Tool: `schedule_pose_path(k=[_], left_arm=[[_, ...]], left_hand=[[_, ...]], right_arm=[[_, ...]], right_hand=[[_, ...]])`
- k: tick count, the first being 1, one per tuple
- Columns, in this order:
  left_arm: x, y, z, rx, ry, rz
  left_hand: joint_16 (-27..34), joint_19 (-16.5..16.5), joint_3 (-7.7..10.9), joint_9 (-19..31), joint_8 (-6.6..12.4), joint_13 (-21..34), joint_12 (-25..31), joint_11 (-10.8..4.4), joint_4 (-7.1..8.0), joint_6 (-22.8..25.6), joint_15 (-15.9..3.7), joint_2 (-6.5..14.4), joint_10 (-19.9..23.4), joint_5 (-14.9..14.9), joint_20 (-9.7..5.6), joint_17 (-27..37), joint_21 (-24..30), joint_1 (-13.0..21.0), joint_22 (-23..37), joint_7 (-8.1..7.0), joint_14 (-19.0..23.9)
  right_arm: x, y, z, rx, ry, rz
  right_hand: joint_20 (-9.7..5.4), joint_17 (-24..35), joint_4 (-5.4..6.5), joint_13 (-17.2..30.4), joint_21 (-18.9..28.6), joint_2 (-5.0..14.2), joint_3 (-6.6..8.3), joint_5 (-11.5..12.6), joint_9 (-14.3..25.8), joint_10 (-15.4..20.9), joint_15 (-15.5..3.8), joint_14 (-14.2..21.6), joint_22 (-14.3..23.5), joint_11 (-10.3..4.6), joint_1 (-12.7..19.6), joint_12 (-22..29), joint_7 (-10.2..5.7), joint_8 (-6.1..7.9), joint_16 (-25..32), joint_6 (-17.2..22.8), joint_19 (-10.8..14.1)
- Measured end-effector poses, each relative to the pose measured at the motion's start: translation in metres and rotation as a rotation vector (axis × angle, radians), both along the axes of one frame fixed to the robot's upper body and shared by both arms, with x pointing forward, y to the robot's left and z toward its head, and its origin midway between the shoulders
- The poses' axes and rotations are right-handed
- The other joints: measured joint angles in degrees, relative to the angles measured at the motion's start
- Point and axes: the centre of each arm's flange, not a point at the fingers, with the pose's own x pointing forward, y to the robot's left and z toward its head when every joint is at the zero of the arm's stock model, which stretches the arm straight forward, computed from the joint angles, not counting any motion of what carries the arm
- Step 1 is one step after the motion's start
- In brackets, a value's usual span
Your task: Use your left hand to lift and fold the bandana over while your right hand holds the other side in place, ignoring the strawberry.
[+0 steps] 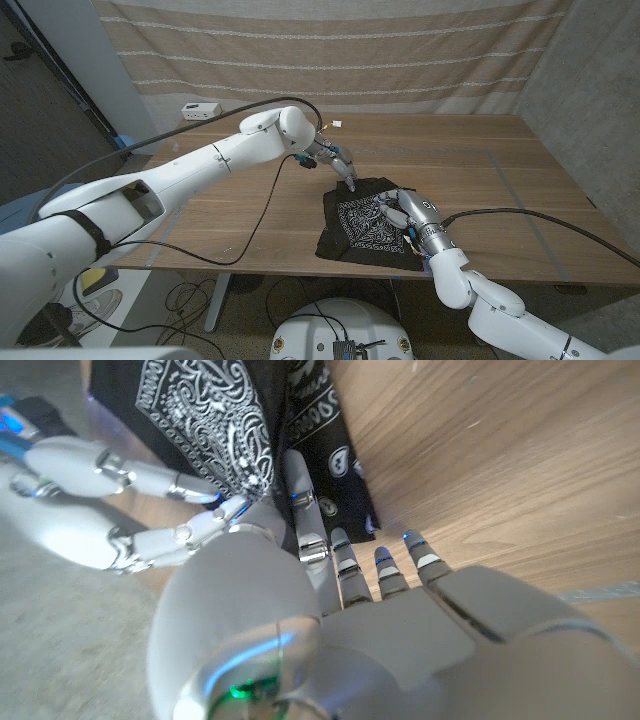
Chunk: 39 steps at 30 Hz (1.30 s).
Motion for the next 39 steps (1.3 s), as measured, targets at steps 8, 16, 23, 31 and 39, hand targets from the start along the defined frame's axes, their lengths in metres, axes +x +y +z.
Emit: schedule_pose_path(k=[8,16,23,31,39], left_arm=[[-0.001,-0.011,-0.001,-0.117,0.126,-0.177],[0.011,-0.019,-0.005,-0.196,0.227,-0.257],[0.012,-0.033,-0.007,-0.216,0.273,-0.315],[0.009,-0.051,-0.016,-0.197,0.321,-0.371],[0.004,-0.073,-0.027,-0.161,0.353,-0.412]], left_hand=[[0.0,-0.3,0.25,0.53,0.45,-0.27,-0.11,0.0,0.25,-0.01,0.19,-0.48,0.0,0.0,0.3,0.0,0.0,0.47,-0.15,0.01,-0.19],[0.0,-0.3,0.46,1.05,0.45,-0.27,-0.44,0.21,0.46,-0.22,0.49,-0.46,-0.21,0.0,0.3,0.0,0.0,1.07,-0.14,0.22,-0.49],[0.0,-0.3,0.56,1.33,0.45,-0.28,-0.51,0.3,0.56,-0.22,0.49,-0.46,-0.04,-0.01,0.3,0.01,0.0,1.06,-0.14,0.22,-0.49],[1.79,1.27,0.9,1.83,0.44,-0.1,0.69,0.22,0.9,-0.23,-2.47,-0.46,3.39,0.25,-0.01,0.45,0.38,1.06,-0.14,0.23,5.62],[1.81,1.56,0.89,1.85,0.44,-0.11,0.68,-0.19,0.9,-0.23,-2.94,-0.46,3.9,0.25,0.29,0.44,0.71,1.05,-0.03,0.23,6.52]], right_arm=[[-0.002,0.0,0.002,0.013,-0.009,-0.018],[-0.009,-0.006,0.006,0.04,-0.04,-0.037],[-0.021,-0.017,0.008,0.104,-0.106,-0.078],[-0.032,-0.032,0.009,0.151,-0.168,-0.144],[-0.04,-0.051,0.007,0.204,-0.227,-0.217]], right_hand=[[0.0,0.0,0.0,0.0,0.0,0.0,0.0,0.0,0.0,0.0,0.0,0.0,0.0,0.0,0.0,0.0,0.0,-0.43,0.0,0.0,0.0],[0.0,0.0,0.0,0.16,0.0,-0.06,0.0,0.0,0.0,-0.3,0.0,0.0,0.0,0.22,-0.05,-0.79,-0.04,-0.57,0.0,-0.04,0.0],[1.68,-0.04,-0.48,0.47,-0.98,-2.76,0.48,0.0,0.13,-11.11,0.04,-1.68,0.0,0.02,-2.75,-4.9,-0.93,-2.23,-2.35,-8.16,-1.25],[1.52,0.27,-0.01,0.55,-1.4,-1.8,1.78,0.22,0.17,-11.83,0.15,-2.96,0.19,0.07,-3.65,-4.39,-0.75,-2.23,-2.97,-8.78,-1.59],[1.41,1.8,3.28,0.55,-2.77,-1.1,-0.14,-0.02,0.16,-16.67,0.37,-7.7,0.29,-0.62,-10.86,-4.38,-1.61,-2.23,-4.0,-13.21,-4.58]])
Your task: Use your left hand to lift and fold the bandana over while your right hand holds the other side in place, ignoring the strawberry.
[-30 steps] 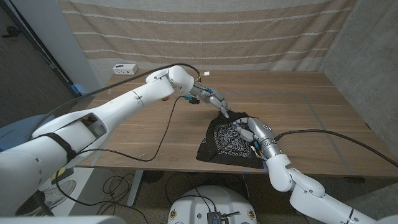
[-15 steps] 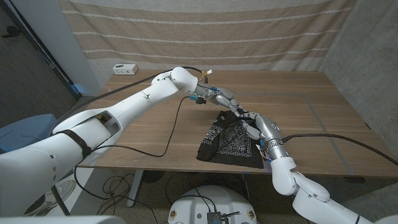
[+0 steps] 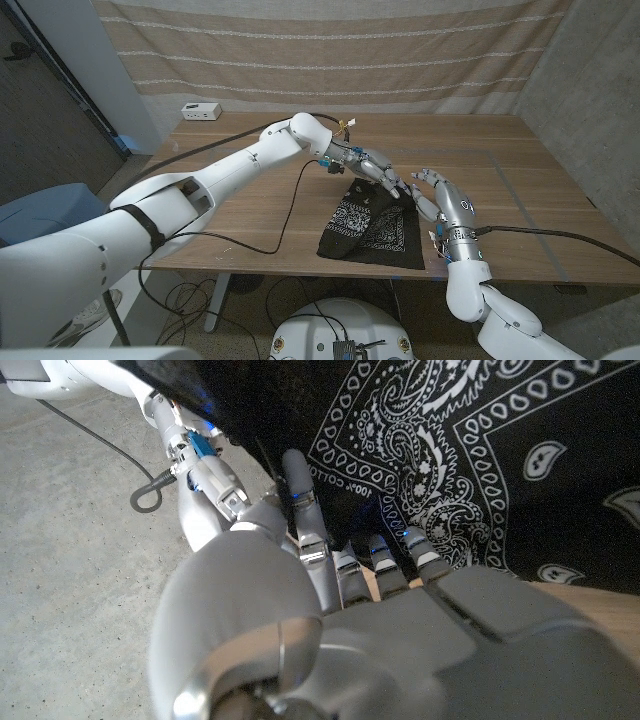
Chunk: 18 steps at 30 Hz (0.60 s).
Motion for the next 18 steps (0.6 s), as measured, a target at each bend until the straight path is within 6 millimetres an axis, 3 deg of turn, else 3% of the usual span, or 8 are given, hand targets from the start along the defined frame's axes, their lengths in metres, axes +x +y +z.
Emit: schedule_pose_path(k=[2,6,10,15,16,18], left_arm=[[-0.001,-0.007,-0.003,0.011,0.003,-0.012],[-0.003,-0.017,-0.009,0.03,0.005,-0.027],[-0.005,-0.029,-0.016,0.047,0.009,-0.044],[-0.005,-0.031,-0.017,0.049,-0.004,-0.049],[-0.006,-0.044,-0.027,0.057,0.012,-0.058],[-0.006,-0.048,-0.032,0.06,0.018,-0.06]], left_hand=[[0.0,0.0,0.0,-0.06,0.0,0.25,0.0,0.0,0.0,-0.1,0.0,0.0,0.0,0.0,0.0,0.0,0.0,0.0,0.05,0.03,0.0],[0.0,0.0,-0.04,-0.17,0.0,0.27,0.0,0.0,0.04,-0.32,0.0,0.0,0.0,0.0,0.0,0.0,0.0,0.0,0.05,-0.14,0.0],[0.0,0.3,-0.17,-0.16,0.0,0.26,0.22,0.0,0.16,-0.33,0.06,0.0,0.61,0.0,-0.31,0.0,0.22,0.0,0.05,-0.14,0.51],[-0.01,0.75,-0.17,-0.43,-0.4,0.26,0.22,0.0,0.16,-0.72,0.0,0.0,0.6,0.0,-0.31,-0.01,0.5,0.0,0.04,-0.13,0.59],[-0.01,0.83,-0.17,-0.43,-0.54,0.26,0.22,0.13,0.17,-0.85,0.14,0.0,0.74,-0.11,-0.23,-0.01,0.5,-0.01,0.04,-0.25,0.76],[-0.06,0.83,-0.44,-1.03,-2.28,0.26,0.19,0.38,0.66,-3.83,0.29,0.02,0.66,-0.66,-0.22,0.19,0.5,-0.02,0.11,-0.8,0.91]], right_arm=[[-0.001,-0.005,0.0,0.016,-0.02,-0.022],[-0.003,-0.013,-0.001,0.046,-0.052,-0.055],[-0.005,-0.021,-0.001,0.07,-0.087,-0.082],[-0.005,-0.029,-0.002,0.077,-0.09,-0.102],[-0.007,-0.031,0.0,0.091,-0.122,-0.105],[-0.008,-0.033,0.001,0.095,-0.131,-0.11]], right_hand=[[-0.09,0.43,1.43,0.0,-0.44,0.0,-0.92,0.0,0.0,-0.88,0.0,-1.17,0.0,-0.09,-2.34,0.0,-0.05,0.0,-0.22,-0.96,-0.68],[0.23,0.83,2.44,-0.01,-0.57,0.2,-1.94,0.0,0.0,-1.6,0.12,-2.05,0.0,-0.2,-4.15,0.0,-0.03,0.0,-0.22,-1.77,-0.98],[0.23,0.85,2.51,-0.01,-0.56,0.59,-2.0,0.0,0.0,-1.69,-0.18,-2.36,0.0,-0.29,-4.64,0.0,-0.15,0.0,-0.22,-2.29,-0.98],[0.23,1.11,2.51,-0.01,-0.56,0.65,-2.0,0.0,0.0,-1.69,-0.18,-2.36,-0.01,-0.29,-4.69,0.01,-0.14,0.0,-0.22,-2.28,-0.98],[0.23,1.11,2.51,-0.01,-0.56,0.65,-2.0,0.0,0.0,-1.69,-0.18,-2.36,-0.01,-0.29,-4.69,0.36,-0.14,0.0,-0.22,-2.28,-0.98],[0.21,1.11,2.51,-0.01,-0.56,0.65,-2.0,0.0,0.0,-1.69,-0.18,-2.35,-0.01,-0.29,-4.69,0.41,-0.14,0.0,-0.22,-2.28,-0.95]])
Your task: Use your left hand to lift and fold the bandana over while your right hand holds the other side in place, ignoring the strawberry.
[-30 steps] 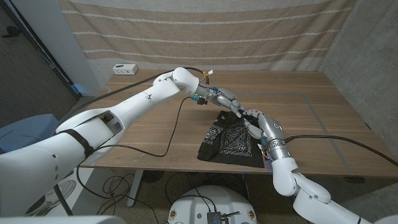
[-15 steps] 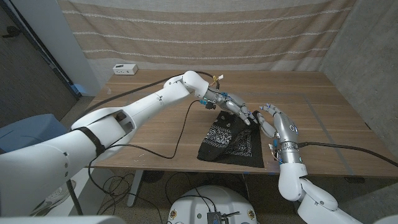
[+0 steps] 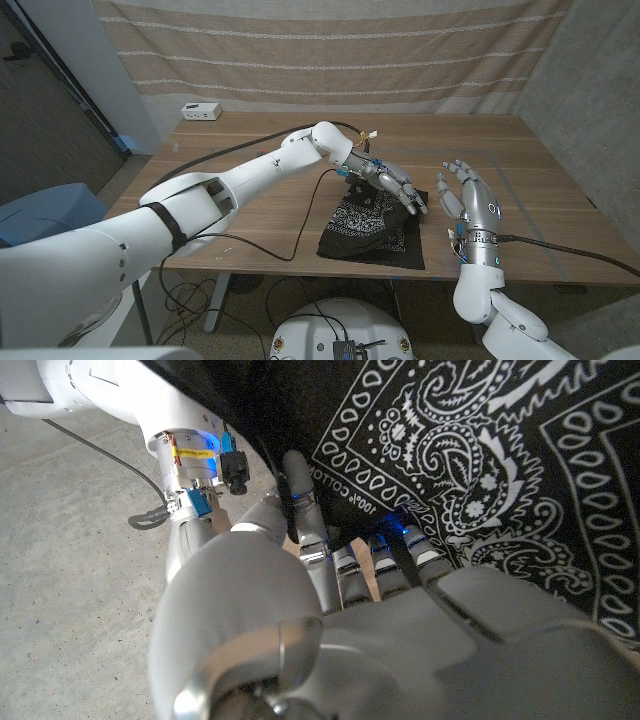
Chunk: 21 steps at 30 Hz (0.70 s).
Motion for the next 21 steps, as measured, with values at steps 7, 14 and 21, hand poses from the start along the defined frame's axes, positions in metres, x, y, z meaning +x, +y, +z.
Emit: schedule_pose_path(k=[7,14,21], left_arm=[[0.001,-0.018,-0.017,0.033,0.05,-0.026],[-0.002,-0.029,-0.023,0.066,0.121,-0.084],[0.008,-0.008,-0.023,0.015,0.17,-0.064]], left_hand=[[-1.77,-2.96,-2.0,-5.47,-13.29,-0.08,-2.5,2.46,1.87,-23.04,2.64,-0.85,-7.33,-1.31,0.81,0.22,-0.08,-5.24,0.22,-6.01,-4.02],[-1.97,-8.37,-8.77,-9.42,-15.02,-0.43,-3.19,3.4,4.24,-44.38,4.46,-5.86,-16.6,-2.01,1.55,0.16,-2.57,-16.09,0.3,-14.54,-10.67],[-1.79,-8.41,-11.5,-9.75,-14.74,-0.42,-2.82,3.7,5.63,-46.54,4.48,-7.47,-17.48,-1.52,1.44,0.32,-2.66,-20.58,0.3,-14.99,-11.3]], right_arm=[[-0.001,-0.007,0.003,0.008,-0.023,-0.014],[-0.001,-0.012,0.006,0.01,-0.033,-0.021],[0.0,-0.013,0.012,0.006,-0.038,-0.014]], right_hand=[[-0.2,0.0,0.0,0.0,0.0,0.0,0.0,0.0,0.0,0.0,0.0,0.0,-0.16,0.0,0.0,0.0,0.0,0.0,0.0,0.0,0.2],[-0.2,0.0,0.0,0.0,0.0,0.0,0.0,0.0,0.0,0.01,0.01,0.01,-0.16,0.0,0.01,0.0,-0.3,0.0,0.0,-0.3,0.2],[-0.19,0.0,0.0,0.0,0.0,0.0,0.0,0.01,0.0,0.01,0.01,0.01,-0.16,0.0,0.01,0.21,-0.3,0.0,0.0,-0.3,0.2]])
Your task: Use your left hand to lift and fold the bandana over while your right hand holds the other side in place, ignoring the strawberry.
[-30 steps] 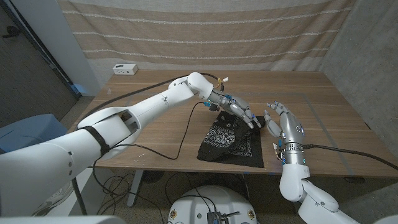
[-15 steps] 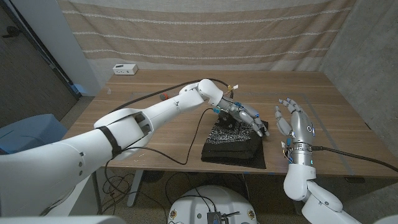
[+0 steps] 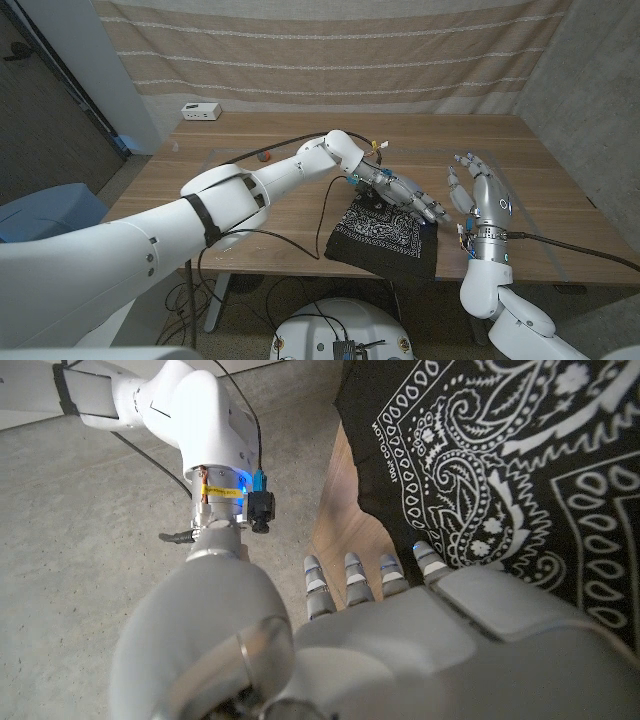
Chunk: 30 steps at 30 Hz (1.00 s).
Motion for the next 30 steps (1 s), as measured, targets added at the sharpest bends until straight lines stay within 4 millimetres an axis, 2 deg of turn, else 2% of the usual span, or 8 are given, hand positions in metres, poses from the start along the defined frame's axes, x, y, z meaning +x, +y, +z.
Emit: schedule_pose_path(k=[5,6,9,10,12,17,23,30], left_arm=[[0.013,0.016,0.002,-0.088,0.027,0.081],[0.02,0.042,0.001,-0.14,0.03,0.116],[0.027,0.059,0.003,-0.199,0.028,0.168],[0.03,0.081,0.003,-0.25,0.015,0.207],[0.033,0.093,0.006,-0.295,0.001,0.243],[0.031,0.128,0.014,-0.402,-0.049,0.308],[0.006,0.142,0.038,-0.546,-0.146,0.294],[-0.01,0.165,0.048,-0.681,-0.227,0.315]], left_hand=[[0.41,1.16,-0.27,0.0,0.0,0.0,0.13,0.49,1.12,-1.49,-0.63,1.39,0.17,0.0,-0.74,0.28,0.28,-1.86,0.18,1.03,0.63],[0.41,1.35,-0.15,0.0,0.0,0.0,0.13,0.64,1.37,-2.01,-0.79,1.66,0.01,0.0,-0.91,0.28,0.28,-2.13,0.19,1.05,0.79],[0.41,1.79,0.0,0.0,-0.28,0.0,0.13,0.95,1.52,-2.98,-0.82,2.18,-0.3,0.0,-1.35,0.28,0.67,-2.65,0.18,1.1,0.82],[0.41,1.85,0.14,0.0,-0.28,0.0,0.13,0.99,1.75,-3.5,-0.82,2.56,-0.4,0.0,-1.41,0.28,0.68,-3.04,0.17,1.23,0.83],[0.41,1.84,0.03,0.0,-0.28,0.0,0.13,0.75,2.05,-4.11,-0.95,2.93,-1.09,0.0,-1.41,0.28,0.68,-3.4,0.17,1.42,0.69],[0.15,2.19,0.24,0.01,-0.28,0.01,-0.36,0.3,2.26,-4.86,-1.67,3.6,-2.59,0.0,-1.75,0.11,0.68,-4.07,0.17,1.05,-0.02],[0.04,3.07,0.06,0.01,-0.28,-0.27,-0.36,-0.4,2.44,-5.75,-3.3,3.92,-3.48,0.0,-3.52,-0.16,0.94,-4.39,0.16,0.18,0.0],[-0.3,3.44,0.01,-0.16,-0.28,-0.27,-0.77,-1.43,2.49,-8.54,-4.01,4.13,-5.31,0.0,-3.92,-0.44,0.94,-4.59,0.0,0.09,-0.7]], right_arm=[[0.002,0.0,0.006,-0.005,-0.01,0.011],[0.002,0.002,0.008,-0.005,-0.012,0.026],[0.004,0.002,0.012,-0.005,-0.018,0.035],[0.004,0.004,0.014,-0.003,-0.02,0.052],[0.006,0.005,0.019,-0.002,-0.027,0.065],[0.009,0.009,0.026,0.005,-0.036,0.107],[0.014,0.013,0.032,0.018,-0.04,0.145],[0.018,0.018,0.037,0.034,-0.046,0.191]], right_hand=[[0.0,0.0,-0.23,0.0,0.0,0.0,-0.24,0.0,0.0,0.0,0.0,0.0,0.0,0.0,0.0,0.0,0.0,0.24,0.27,0.0,0.64],[-0.01,0.0,-0.23,0.0,0.0,0.0,-0.24,0.0,0.0,0.0,0.0,0.0,0.0,0.0,0.0,0.0,0.0,0.24,0.27,0.0,0.64],[0.0,0.0,-0.24,0.0,0.0,0.0,-0.24,0.0,0.0,0.0,0.0,0.0,0.0,0.0,0.0,0.0,0.0,0.24,0.27,0.0,0.64],[0.0,0.0,-0.23,0.0,0.0,0.0,-0.24,0.0,0.0,0.0,0.0,0.0,0.0,0.0,0.0,0.0,0.0,0.24,0.27,0.0,0.63],[0.0,-0.01,-0.48,0.0,0.0,0.0,-0.48,0.0,0.0,0.0,0.0,0.01,0.01,0.0,0.0,0.0,0.0,0.24,0.27,0.0,0.63],[0.17,-0.01,-0.47,0.0,0.0,0.0,-0.48,0.0,0.0,0.22,0.0,0.01,0.01,0.21,0.0,0.21,0.23,0.24,0.27,-0.22,1.08],[0.0,0.1,-0.48,-0.01,0.0,0.0,-0.47,0.0,0.0,0.22,0.0,0.01,0.01,0.21,0.0,0.21,0.32,0.24,0.27,-0.31,1.24],[0.0,0.1,-0.71,-0.01,0.0,0.0,-0.71,0.0,0.0,0.53,0.01,0.01,0.01,0.52,0.0,0.21,0.32,0.24,0.27,-0.3,1.24]])
